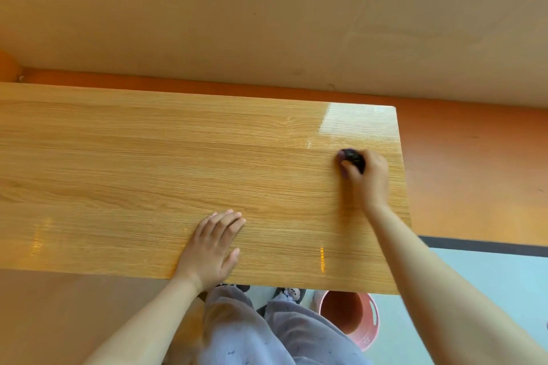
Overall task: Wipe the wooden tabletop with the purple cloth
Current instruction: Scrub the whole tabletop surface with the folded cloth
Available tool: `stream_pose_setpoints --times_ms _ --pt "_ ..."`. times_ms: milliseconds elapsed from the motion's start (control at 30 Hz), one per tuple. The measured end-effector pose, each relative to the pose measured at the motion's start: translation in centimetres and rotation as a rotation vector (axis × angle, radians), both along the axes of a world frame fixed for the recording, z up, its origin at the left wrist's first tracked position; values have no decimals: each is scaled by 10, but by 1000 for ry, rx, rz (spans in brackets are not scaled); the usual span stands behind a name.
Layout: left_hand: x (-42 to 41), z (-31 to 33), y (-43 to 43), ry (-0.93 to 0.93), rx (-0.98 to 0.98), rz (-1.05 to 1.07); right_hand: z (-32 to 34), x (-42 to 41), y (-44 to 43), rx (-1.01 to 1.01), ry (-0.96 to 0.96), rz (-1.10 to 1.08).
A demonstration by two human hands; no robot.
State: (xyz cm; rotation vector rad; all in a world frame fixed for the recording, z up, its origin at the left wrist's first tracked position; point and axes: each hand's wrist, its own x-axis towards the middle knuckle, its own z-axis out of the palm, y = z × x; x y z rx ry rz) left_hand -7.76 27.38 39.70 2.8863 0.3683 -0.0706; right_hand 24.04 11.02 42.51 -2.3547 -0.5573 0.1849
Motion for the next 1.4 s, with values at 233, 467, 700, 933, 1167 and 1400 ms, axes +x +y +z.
stream_pose_setpoints --times_ms 233,467,700,933,1167,1400 --pt "0 -1 0 -8 -4 -1 -4 55 -55 -56 14 -310" --pt "-1 -1 0 -18 -2 1 -8 11 29 5 16 -256" --pt "-2 -1 0 6 -7 5 -2 -37 100 -61 31 455" --pt "-1 -1 0 9 -16 3 -4 31 30 46 37 64" --pt "-2 -4 1 -11 -7 -3 -7 95 -40 -86 14 -328" --pt "-2 -2 0 -9 -14 1 -2 72 26 -112 -51 -270"
